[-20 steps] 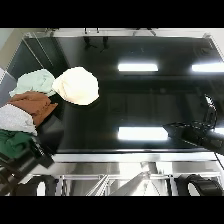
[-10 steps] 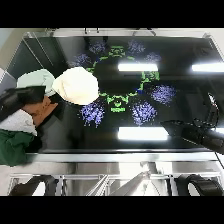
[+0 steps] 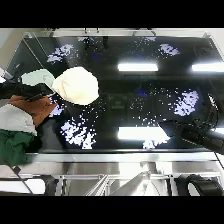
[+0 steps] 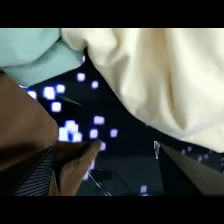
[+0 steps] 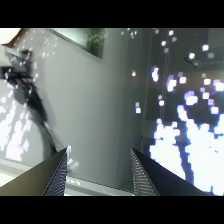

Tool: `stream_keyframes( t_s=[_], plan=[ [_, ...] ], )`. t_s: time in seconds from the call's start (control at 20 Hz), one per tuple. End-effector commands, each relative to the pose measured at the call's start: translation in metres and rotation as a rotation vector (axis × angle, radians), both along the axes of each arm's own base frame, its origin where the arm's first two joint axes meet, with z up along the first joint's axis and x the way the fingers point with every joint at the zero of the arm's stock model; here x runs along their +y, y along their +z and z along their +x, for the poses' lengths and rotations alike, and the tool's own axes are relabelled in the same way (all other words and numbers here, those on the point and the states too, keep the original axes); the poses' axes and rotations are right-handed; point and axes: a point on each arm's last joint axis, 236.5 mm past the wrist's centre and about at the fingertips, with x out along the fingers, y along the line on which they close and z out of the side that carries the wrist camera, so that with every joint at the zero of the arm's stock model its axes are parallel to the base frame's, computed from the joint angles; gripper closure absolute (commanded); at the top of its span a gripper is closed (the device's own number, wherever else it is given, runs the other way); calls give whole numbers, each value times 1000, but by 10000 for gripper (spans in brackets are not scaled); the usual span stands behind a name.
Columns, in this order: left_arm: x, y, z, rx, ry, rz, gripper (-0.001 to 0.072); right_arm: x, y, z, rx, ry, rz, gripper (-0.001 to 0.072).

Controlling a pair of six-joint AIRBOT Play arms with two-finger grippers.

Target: Fold the shirts.

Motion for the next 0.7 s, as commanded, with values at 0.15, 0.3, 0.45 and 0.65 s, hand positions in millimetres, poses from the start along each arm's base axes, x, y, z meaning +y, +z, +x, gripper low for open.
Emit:
stream_keyframes(
  t_s=[0.15, 0.3, 0.45, 0.65],
  plan=[
    [-36, -32, 52, 10, -23, -220, -1, 0, 0, 0, 2, 1, 0, 273],
    [-58, -33, 73, -10, -51, -267, 0, 0, 0, 0, -1, -2, 0, 273],
    [-71, -46, 79, 7, -79, -270, 2, 0, 0, 0, -1, -2, -1, 273],
    [-79, -48, 67, 56, -125, -304, 704, -1, 0, 0, -1, 0, -4, 274]
  ],
)
